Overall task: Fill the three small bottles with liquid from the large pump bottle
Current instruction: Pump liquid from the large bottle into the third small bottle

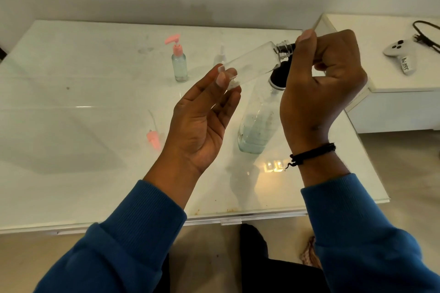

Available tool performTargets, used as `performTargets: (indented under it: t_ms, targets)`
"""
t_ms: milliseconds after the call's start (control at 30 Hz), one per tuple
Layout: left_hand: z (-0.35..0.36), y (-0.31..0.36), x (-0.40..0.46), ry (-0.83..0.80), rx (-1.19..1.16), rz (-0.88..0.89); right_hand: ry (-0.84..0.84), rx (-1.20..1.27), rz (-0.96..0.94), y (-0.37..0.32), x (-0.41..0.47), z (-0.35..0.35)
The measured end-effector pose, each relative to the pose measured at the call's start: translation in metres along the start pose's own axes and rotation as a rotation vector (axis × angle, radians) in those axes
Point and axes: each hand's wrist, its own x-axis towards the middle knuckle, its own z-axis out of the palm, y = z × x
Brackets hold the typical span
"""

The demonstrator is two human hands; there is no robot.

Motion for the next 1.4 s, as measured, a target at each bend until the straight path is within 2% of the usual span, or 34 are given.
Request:
performTargets:
  t_ms: [700,1067,1233,1400]
  targets:
    - [0.001,0.003,0.001,0.000,0.019,0.016,-0.019,0.002,0.029,-0.002,0.001,0.000]
    - [0.000,0.003,0.001,0.003,0.017,0.024,-0.028,-0.005,0.007,0.000,0.001,-0.001]
    - [0.003,0.001,0.001,0.001,0.020,0.013,-0.026,-0.054,-0.059,-0.001,0.007,-0.003]
    - [0.000,0.005,0.000,0.004,0.014,0.031,-0.036,-0.050,-0.023,0.001,-0.001,-0.001]
